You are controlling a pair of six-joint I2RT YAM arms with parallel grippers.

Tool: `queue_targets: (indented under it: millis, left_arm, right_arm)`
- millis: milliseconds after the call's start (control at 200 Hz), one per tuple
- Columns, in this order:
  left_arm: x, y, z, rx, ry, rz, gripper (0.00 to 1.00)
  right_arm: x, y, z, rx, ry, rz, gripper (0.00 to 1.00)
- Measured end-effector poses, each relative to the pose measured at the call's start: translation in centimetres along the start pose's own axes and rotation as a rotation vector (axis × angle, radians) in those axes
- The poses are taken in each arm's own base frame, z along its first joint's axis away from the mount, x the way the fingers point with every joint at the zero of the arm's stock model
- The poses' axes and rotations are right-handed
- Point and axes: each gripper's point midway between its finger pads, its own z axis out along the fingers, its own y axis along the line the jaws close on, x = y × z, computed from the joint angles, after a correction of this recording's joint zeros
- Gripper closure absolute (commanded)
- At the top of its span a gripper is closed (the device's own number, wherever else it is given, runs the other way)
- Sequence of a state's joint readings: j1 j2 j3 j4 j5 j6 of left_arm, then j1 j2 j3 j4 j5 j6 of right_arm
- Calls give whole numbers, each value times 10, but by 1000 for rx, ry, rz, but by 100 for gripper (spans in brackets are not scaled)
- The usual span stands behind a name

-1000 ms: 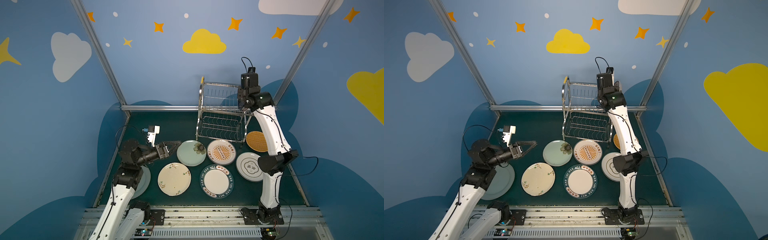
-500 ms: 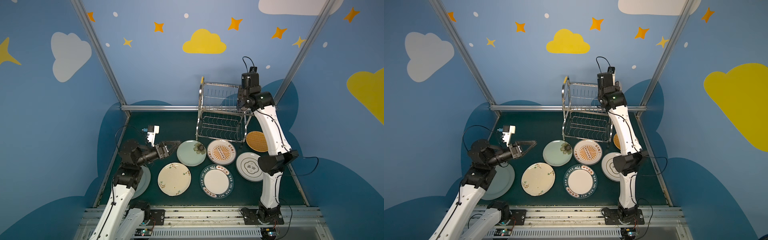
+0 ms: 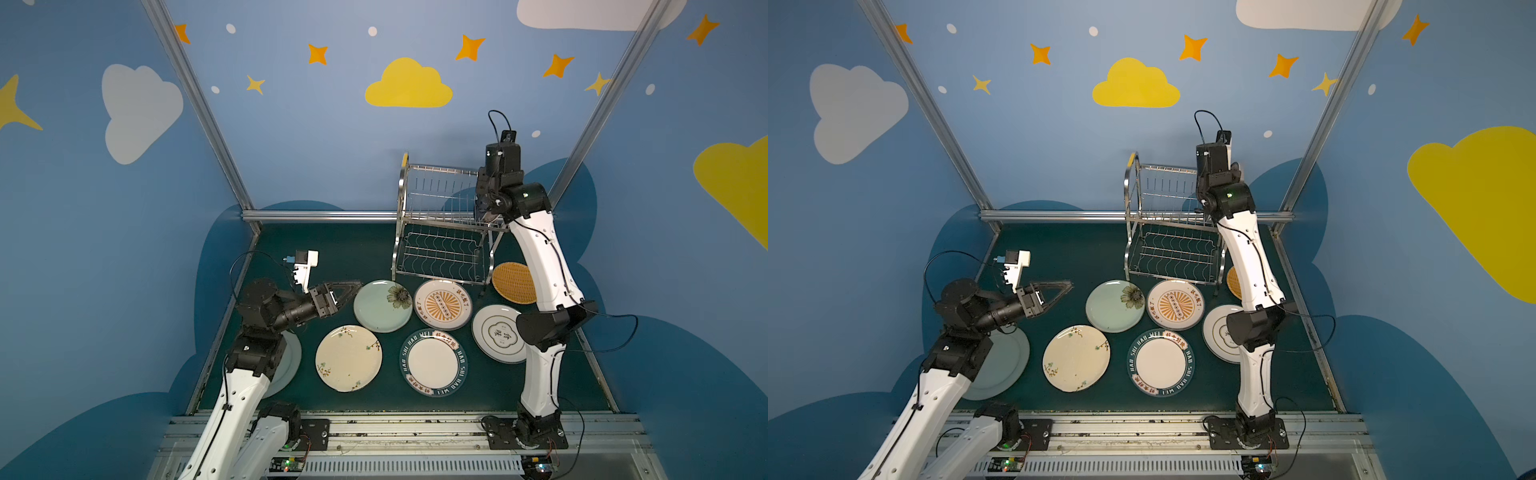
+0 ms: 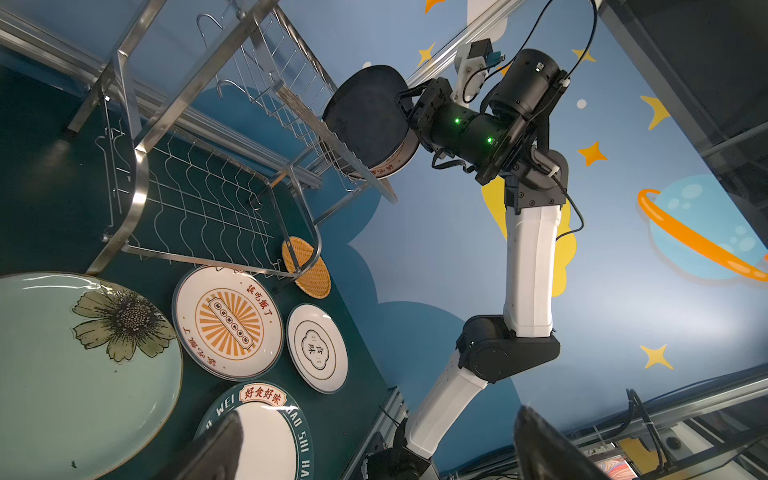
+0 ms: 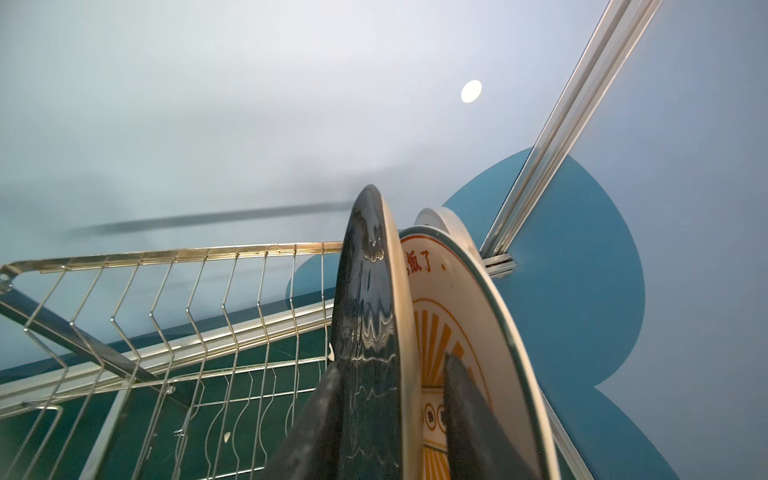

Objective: Load the plates into the dish rack
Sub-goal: 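Lower the navy plate into the upper rack slot beside the sunburst plate with right gripper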

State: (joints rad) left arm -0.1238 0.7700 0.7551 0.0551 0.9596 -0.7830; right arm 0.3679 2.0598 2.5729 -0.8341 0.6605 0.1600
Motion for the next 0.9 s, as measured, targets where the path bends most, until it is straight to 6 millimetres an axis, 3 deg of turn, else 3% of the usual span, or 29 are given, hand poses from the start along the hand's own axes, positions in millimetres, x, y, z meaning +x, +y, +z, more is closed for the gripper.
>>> queue_targets:
  millis: [536,751,901]
  left_arm:
    - [-2,-1,-2,-2,-9,2,0]
    - [-2,-1,-2,-2,-12,3,0]
    - [-2,0,-3,-5,-12,2,0]
  right_arm:
    - [-28,-9,-37,-37,-64,19,38]
    - [-48,-7,-76,-92,-127,9,19]
    - [-58,-9,-111,-148,-170,-3,12]
